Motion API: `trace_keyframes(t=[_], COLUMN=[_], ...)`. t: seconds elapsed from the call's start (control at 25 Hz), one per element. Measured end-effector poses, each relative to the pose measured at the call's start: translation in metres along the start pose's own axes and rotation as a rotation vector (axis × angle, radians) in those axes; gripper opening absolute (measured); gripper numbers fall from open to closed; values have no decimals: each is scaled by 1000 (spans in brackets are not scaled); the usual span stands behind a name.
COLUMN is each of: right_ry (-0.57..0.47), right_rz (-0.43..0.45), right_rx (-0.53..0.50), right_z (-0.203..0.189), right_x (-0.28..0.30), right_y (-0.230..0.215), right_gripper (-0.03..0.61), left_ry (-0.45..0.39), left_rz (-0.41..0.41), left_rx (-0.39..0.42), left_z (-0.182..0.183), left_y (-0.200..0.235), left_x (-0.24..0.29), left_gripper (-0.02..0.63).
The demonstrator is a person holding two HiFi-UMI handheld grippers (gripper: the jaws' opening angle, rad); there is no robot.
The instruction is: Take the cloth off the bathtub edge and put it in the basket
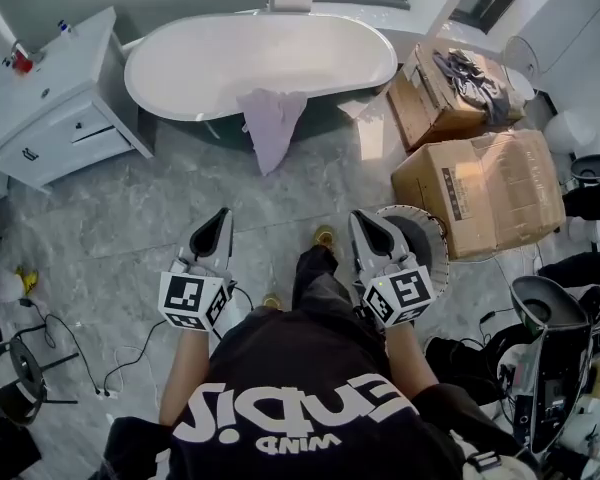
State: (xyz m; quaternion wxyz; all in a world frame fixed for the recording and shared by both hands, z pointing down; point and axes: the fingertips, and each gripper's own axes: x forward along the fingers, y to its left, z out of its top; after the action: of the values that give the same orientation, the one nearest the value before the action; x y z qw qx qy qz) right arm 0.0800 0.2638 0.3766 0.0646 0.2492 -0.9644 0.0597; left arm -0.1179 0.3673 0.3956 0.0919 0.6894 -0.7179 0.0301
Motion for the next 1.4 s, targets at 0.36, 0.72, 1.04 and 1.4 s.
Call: trace_keyframes(t=[0.36, 0.72, 1.04, 1.4], right_ry=[14, 4, 35, 48], right_rz=[34, 33, 34, 107], right_rx=[1, 6, 34, 39], right_z=[-3, 14, 18, 31], right_x=[39, 86, 127, 174], right_y=[-32, -80, -140, -195], right_gripper=[9, 9, 9, 9], left_ry=[7, 22, 41, 57], left_rz=[48, 32, 27, 103], left_rx=[-35, -42, -28, -35], left_z=[-3, 10, 29, 45], left_y=[12, 28, 32, 41], left_x=[42, 118, 190, 248], left_gripper=[-3, -3, -3, -3])
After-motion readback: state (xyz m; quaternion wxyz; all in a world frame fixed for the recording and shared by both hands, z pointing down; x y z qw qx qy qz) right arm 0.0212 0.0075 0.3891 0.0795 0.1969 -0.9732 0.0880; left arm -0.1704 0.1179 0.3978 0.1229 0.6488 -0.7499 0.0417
